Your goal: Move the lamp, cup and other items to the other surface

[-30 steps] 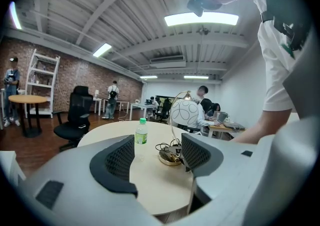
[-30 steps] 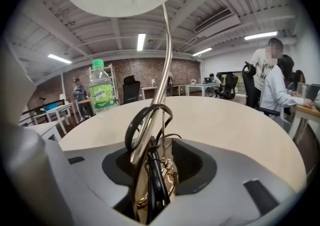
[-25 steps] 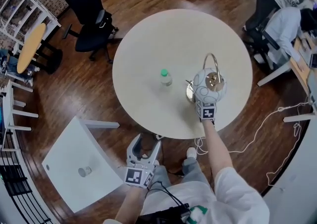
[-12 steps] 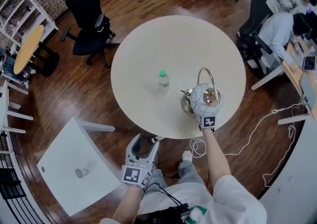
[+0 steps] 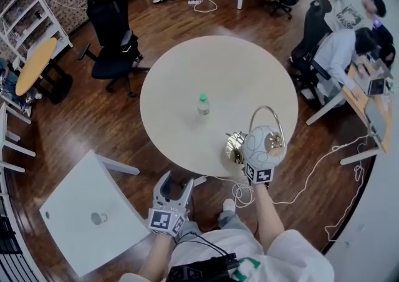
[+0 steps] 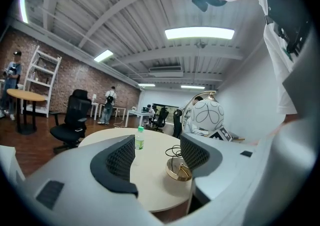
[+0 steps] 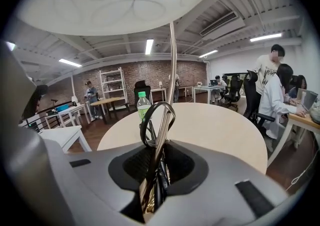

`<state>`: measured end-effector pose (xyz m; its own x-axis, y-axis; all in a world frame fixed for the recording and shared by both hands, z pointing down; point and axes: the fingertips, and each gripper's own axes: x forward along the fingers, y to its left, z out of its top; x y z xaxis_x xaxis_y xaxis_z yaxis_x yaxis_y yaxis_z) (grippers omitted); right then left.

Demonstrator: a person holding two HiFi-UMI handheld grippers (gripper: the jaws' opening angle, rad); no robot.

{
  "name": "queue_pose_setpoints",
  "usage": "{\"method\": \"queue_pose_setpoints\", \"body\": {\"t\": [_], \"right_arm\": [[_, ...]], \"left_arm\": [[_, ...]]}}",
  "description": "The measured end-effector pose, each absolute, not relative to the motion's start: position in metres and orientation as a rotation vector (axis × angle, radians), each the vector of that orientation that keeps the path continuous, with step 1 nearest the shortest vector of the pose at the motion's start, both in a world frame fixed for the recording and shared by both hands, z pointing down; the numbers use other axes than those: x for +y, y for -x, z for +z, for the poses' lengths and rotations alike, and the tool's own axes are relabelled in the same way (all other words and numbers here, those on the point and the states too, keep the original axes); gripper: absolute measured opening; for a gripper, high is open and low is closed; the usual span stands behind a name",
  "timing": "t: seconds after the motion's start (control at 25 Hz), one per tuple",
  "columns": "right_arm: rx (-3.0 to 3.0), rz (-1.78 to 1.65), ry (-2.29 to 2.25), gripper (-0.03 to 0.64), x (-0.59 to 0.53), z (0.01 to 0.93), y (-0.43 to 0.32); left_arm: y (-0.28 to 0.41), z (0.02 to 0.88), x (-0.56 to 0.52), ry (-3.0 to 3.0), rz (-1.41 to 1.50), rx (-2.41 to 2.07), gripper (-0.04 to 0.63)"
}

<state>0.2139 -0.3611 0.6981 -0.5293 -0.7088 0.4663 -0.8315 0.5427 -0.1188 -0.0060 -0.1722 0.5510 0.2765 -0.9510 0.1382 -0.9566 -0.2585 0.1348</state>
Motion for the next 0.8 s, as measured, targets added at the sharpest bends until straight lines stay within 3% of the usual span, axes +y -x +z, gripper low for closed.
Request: {"method": "queue_pose_setpoints", "body": {"t": [0.44,0.8], "right_arm": [[-2.504,0.396,-0.952,0.081,-0.278,0.672,-0.152],[-2.621,0.317,-0.561,0.083,-0.235,0.671,-0.012]], "left_arm": [[0.028,0.537,-0.143,-2.304,-0.028,-1.927,0.270],[0.110,0.533,-0.071,-2.046,-0.057,-2.266,0.270]]}}
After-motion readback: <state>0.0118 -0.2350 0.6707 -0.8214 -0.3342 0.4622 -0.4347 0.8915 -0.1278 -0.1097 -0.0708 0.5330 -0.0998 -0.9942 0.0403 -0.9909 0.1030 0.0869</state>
